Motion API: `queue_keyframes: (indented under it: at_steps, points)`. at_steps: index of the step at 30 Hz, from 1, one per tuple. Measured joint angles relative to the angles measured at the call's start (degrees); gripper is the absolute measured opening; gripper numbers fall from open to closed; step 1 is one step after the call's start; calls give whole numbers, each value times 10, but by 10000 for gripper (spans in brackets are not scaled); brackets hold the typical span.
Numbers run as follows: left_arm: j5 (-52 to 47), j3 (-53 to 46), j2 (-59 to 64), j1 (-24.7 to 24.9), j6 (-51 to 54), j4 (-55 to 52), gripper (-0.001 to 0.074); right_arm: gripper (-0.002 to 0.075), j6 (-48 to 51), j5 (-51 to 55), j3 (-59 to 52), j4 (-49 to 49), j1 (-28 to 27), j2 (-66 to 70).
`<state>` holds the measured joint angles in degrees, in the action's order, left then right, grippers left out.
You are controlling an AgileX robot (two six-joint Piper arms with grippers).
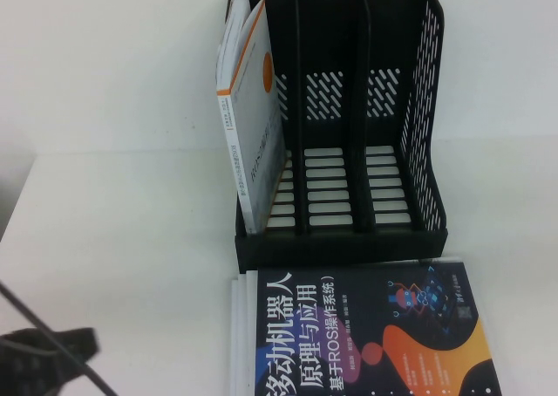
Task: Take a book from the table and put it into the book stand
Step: Push book with right arm
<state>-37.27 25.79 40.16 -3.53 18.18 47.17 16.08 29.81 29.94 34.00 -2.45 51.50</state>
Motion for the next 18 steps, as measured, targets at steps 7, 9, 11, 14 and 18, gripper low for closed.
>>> queue_keyframes:
  at_steps: [7,9,11,14,18]
  points:
    - [-72,4,128,0,199,215,-2,-2,168,-3,1,176,0,129]
    - [-72,5,161,0,244,277,-2,-2,220,-3,3,233,0,163]
    - [-72,5,190,0,281,329,-2,-2,269,-3,4,287,1,194]
    - [-72,5,224,0,334,401,-2,-1,329,-10,5,347,15,244]
    - [-80,6,258,0,410,466,-2,-1,364,-41,10,372,49,306]
